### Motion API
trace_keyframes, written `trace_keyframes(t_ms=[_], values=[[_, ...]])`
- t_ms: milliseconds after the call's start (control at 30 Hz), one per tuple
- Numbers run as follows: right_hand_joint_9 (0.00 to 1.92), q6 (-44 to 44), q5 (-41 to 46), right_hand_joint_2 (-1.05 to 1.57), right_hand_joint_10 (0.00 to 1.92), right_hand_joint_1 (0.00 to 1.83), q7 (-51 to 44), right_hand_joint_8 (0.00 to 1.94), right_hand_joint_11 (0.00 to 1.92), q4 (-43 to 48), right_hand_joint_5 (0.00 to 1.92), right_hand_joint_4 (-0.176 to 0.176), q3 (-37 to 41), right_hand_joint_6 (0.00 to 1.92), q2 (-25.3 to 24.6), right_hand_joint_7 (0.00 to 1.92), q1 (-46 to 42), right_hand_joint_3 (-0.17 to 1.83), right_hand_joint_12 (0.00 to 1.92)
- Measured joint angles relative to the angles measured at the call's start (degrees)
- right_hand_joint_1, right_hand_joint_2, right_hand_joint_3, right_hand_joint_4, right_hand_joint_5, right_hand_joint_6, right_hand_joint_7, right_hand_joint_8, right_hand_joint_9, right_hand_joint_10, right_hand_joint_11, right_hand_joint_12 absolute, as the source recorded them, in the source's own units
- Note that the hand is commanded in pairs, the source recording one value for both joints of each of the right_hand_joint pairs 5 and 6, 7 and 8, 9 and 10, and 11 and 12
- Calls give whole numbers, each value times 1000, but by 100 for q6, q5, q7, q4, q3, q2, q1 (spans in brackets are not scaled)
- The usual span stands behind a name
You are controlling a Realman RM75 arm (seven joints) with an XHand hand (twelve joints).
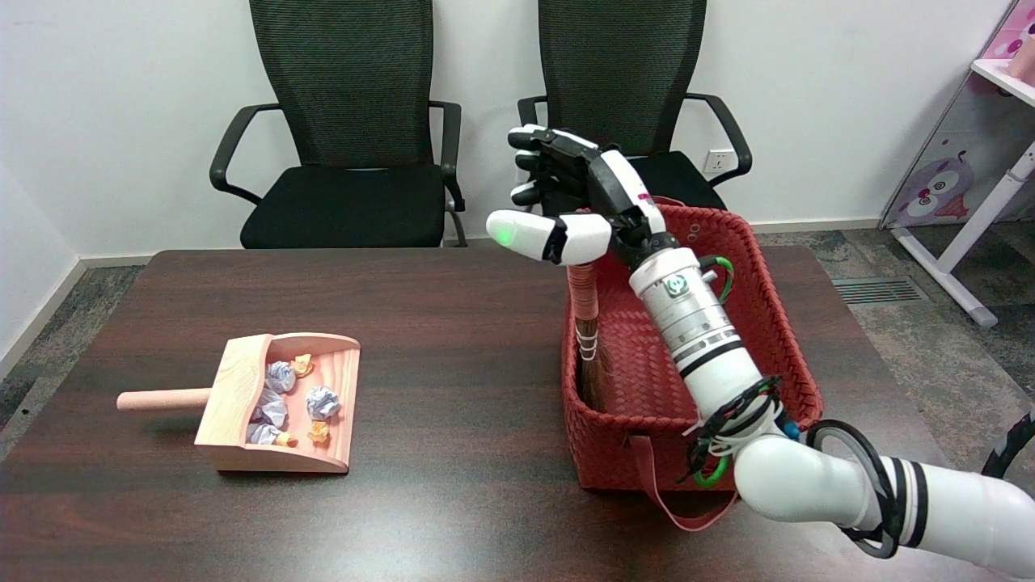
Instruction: Place the broom in the basket.
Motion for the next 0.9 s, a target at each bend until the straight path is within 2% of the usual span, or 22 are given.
trace_keyframes(t_ms=[100, 433, 900], values=[[406, 0, -5, 77, 406, 830, -33, 252, 692, -115, 252, -176, 25, 252, 52, 252, -15, 454, 692], [393, 76, -15, 144, 393, 832, -201, 234, 647, -527, 234, -176, 214, 234, 334, 234, -156, 387, 647], [424, 637, -163, 183, 424, 877, -283, 249, 614, -1125, 249, -176, 782, 249, 934, 249, -907, 512, 614]])
